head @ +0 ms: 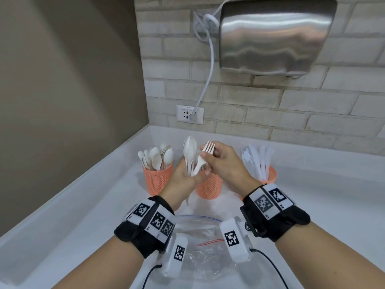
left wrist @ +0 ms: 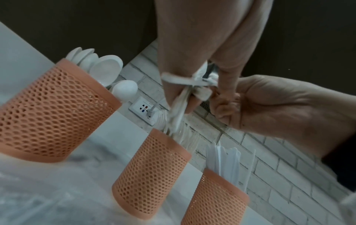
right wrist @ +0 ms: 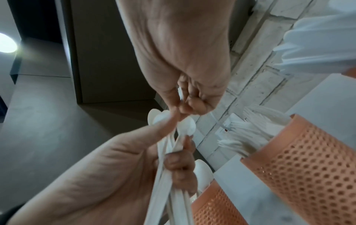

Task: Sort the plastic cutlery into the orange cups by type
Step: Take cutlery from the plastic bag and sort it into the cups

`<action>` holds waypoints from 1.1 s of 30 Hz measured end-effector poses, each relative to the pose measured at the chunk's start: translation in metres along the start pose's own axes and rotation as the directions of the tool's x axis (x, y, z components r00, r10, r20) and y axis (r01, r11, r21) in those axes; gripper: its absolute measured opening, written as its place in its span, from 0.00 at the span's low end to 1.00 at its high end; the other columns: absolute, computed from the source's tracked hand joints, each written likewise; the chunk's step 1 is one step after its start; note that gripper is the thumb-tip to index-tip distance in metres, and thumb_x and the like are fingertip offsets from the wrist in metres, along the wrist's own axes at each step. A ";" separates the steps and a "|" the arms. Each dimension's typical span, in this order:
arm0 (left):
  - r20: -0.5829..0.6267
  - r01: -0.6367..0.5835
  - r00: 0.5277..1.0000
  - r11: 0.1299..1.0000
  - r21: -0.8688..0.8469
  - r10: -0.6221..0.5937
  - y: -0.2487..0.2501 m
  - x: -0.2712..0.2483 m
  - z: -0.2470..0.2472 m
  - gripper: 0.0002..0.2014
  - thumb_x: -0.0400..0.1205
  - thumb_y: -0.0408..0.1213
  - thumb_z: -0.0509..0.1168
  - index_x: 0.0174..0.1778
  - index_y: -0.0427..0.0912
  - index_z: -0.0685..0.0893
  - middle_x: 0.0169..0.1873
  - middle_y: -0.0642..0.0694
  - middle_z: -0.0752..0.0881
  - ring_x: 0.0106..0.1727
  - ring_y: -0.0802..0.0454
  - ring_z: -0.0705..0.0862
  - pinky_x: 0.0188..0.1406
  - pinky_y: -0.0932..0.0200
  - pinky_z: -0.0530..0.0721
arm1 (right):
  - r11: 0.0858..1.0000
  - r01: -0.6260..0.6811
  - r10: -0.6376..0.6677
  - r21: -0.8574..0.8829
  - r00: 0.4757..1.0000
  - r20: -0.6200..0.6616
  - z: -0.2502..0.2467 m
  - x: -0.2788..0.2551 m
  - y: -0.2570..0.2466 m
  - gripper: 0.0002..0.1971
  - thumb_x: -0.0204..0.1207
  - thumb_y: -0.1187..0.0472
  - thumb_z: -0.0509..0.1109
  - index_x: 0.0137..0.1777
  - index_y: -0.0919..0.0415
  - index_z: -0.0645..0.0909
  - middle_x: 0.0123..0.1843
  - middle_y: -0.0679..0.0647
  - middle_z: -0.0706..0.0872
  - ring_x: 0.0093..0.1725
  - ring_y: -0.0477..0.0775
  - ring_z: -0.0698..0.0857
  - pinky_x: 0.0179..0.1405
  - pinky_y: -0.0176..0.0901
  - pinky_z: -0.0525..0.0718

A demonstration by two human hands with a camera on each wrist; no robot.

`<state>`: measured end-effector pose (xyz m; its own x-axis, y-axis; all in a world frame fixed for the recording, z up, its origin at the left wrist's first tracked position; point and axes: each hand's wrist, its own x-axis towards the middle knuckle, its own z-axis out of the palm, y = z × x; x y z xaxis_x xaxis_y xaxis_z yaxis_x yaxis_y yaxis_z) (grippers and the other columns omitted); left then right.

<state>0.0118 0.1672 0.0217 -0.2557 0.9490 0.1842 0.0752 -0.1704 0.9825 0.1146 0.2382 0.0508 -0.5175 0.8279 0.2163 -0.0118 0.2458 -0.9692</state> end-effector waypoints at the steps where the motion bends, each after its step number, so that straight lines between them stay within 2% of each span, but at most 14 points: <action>1: 0.007 0.023 1.000 1.000 -0.016 -0.023 0.000 0.001 -0.003 0.18 0.78 0.34 0.69 0.64 0.39 0.76 0.40 0.50 0.82 0.32 0.67 0.79 0.28 0.74 0.74 | 1.000 -0.007 0.007 0.003 1.000 -0.004 0.000 0.001 0.000 0.06 0.81 0.69 0.63 0.50 0.61 0.80 0.31 0.53 0.82 0.20 0.40 0.79 0.32 0.40 0.81; 4: -0.095 0.112 0.987 0.984 -0.137 -0.126 0.001 0.006 -0.019 0.02 0.81 0.32 0.62 0.45 0.38 0.79 0.29 0.47 0.80 0.30 0.54 0.76 0.30 0.63 0.73 | 0.999 0.041 -0.043 -0.014 0.987 -0.153 -0.009 0.007 -0.007 0.08 0.83 0.68 0.57 0.52 0.62 0.78 0.25 0.49 0.78 0.16 0.37 0.74 0.19 0.30 0.73; 5: -0.148 0.130 0.976 0.970 -0.204 -0.162 0.000 0.008 -0.027 0.05 0.82 0.30 0.60 0.41 0.40 0.78 0.26 0.46 0.77 0.27 0.53 0.75 0.30 0.61 0.72 | 0.996 0.079 -0.087 -0.040 0.967 -0.238 -0.015 0.011 -0.010 0.08 0.84 0.67 0.55 0.51 0.62 0.76 0.26 0.51 0.76 0.16 0.38 0.72 0.19 0.32 0.71; 8: -0.172 0.121 0.967 0.937 -0.328 -0.186 -0.003 0.011 -0.049 0.07 0.85 0.30 0.55 0.47 0.41 0.78 0.27 0.48 0.77 0.23 0.57 0.76 0.27 0.62 0.75 | 0.963 0.207 -0.262 -0.175 0.876 -0.406 -0.029 0.021 -0.018 0.09 0.85 0.64 0.52 0.51 0.60 0.75 0.30 0.52 0.76 0.20 0.42 0.74 0.23 0.37 0.72; 11: -0.102 0.146 0.976 0.931 -0.334 -0.190 -0.004 0.009 -0.062 0.10 0.85 0.30 0.55 0.47 0.42 0.81 0.29 0.51 0.82 0.26 0.58 0.80 0.28 0.66 0.80 | 0.864 0.305 -0.464 -0.400 0.791 -0.400 -0.031 0.024 -0.019 0.11 0.85 0.63 0.52 0.55 0.61 0.76 0.33 0.53 0.77 0.28 0.51 0.77 0.30 0.42 0.74; 14: -0.061 0.181 0.975 0.923 -0.340 -0.214 -0.008 0.008 -0.065 0.09 0.85 0.29 0.56 0.49 0.42 0.82 0.33 0.52 0.87 0.29 0.59 0.84 0.32 0.65 0.83 | 0.764 0.357 -0.580 -0.537 0.745 -0.329 -0.024 0.024 -0.010 0.12 0.84 0.66 0.53 0.59 0.64 0.77 0.29 0.43 0.71 0.28 0.40 0.71 0.30 0.32 0.67; 16: -0.023 0.211 0.972 0.916 -0.341 -0.233 -0.010 0.006 -0.063 0.09 0.84 0.29 0.57 0.50 0.42 0.83 0.36 0.52 0.90 0.33 0.59 0.88 0.36 0.63 0.85 | 0.741 0.314 -0.556 -0.594 0.783 -0.280 -0.020 0.027 0.001 0.13 0.83 0.68 0.54 0.61 0.63 0.78 0.31 0.41 0.71 0.34 0.40 0.73 0.34 0.35 0.66; 20: 0.054 0.238 0.971 0.905 -0.354 -0.234 -0.006 0.004 -0.059 0.10 0.84 0.29 0.56 0.52 0.41 0.82 0.39 0.50 0.92 0.37 0.57 0.90 0.38 0.62 0.89 | 0.569 0.113 -0.325 -0.814 0.941 -0.097 -0.017 0.034 0.026 0.18 0.81 0.70 0.55 0.65 0.59 0.79 0.36 0.47 0.78 0.55 0.62 0.74 0.51 0.51 0.71; 22: 0.073 0.233 0.972 0.907 -0.350 -0.222 -0.004 0.004 -0.058 0.10 0.85 0.29 0.56 0.52 0.41 0.82 0.38 0.50 0.92 0.36 0.57 0.90 0.37 0.62 0.89 | 0.406 0.055 -0.169 -0.912 0.985 -0.016 -0.017 0.035 0.032 0.19 0.81 0.67 0.57 0.69 0.55 0.78 0.58 0.56 0.83 0.64 0.64 0.70 0.58 0.54 0.69; 24: 0.087 0.235 0.972 0.909 -0.344 -0.219 -0.002 0.005 -0.058 0.10 0.85 0.30 0.55 0.52 0.41 0.82 0.37 0.50 0.92 0.34 0.57 0.89 0.37 0.61 0.88 | 0.344 0.053 -0.162 -0.938 0.987 -0.003 -0.013 0.033 0.028 0.19 0.83 0.61 0.56 0.72 0.56 0.74 0.70 0.59 0.74 0.70 0.63 0.66 0.63 0.54 0.66; 27: 0.124 0.236 0.971 0.908 -0.345 -0.205 0.001 0.003 -0.058 0.10 0.86 0.31 0.54 0.51 0.40 0.82 0.34 0.50 0.90 0.28 0.58 0.85 0.34 0.61 0.86 | 0.558 0.198 -0.340 -0.806 0.941 -0.004 0.005 0.025 0.009 0.23 0.83 0.51 0.55 0.75 0.60 0.71 0.67 0.60 0.76 0.70 0.59 0.69 0.67 0.48 0.66; 29: 0.145 0.229 0.970 0.935 -0.269 -0.196 0.006 0.000 -0.055 0.10 0.86 0.30 0.53 0.47 0.40 0.81 0.28 0.51 0.87 0.26 0.58 0.81 0.30 0.65 0.83 | 0.788 0.200 -0.196 -0.582 0.978 0.071 0.022 0.018 -0.003 0.31 0.79 0.45 0.63 0.79 0.57 0.63 0.63 0.55 0.80 0.63 0.52 0.75 0.63 0.43 0.72; 31: 0.151 0.196 0.971 0.978 -0.071 -0.184 0.010 -0.003 -0.049 0.13 0.84 0.24 0.52 0.41 0.39 0.79 0.24 0.48 0.81 0.27 0.55 0.77 0.28 0.68 0.80 | 0.928 0.055 0.005 -0.368 0.987 0.161 0.042 0.013 -0.006 0.41 0.73 0.45 0.71 0.81 0.51 0.54 0.60 0.52 0.81 0.46 0.49 0.82 0.48 0.35 0.81; 33: 0.165 0.138 0.974 0.985 0.107 -0.154 0.014 -0.005 -0.042 0.13 0.81 0.18 0.51 0.40 0.37 0.77 0.26 0.43 0.76 0.29 0.52 0.75 0.29 0.66 0.78 | 0.967 -0.023 0.065 -0.254 0.985 0.157 0.057 0.012 0.000 0.38 0.73 0.50 0.72 0.79 0.48 0.55 0.57 0.53 0.80 0.36 0.47 0.80 0.25 0.25 0.79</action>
<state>-0.0262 0.1486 0.0356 -0.1019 0.9945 0.0235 0.1423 -0.0088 0.9898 0.0593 0.2197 0.0468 -0.6452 0.7526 0.1316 0.2183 0.3468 -0.9122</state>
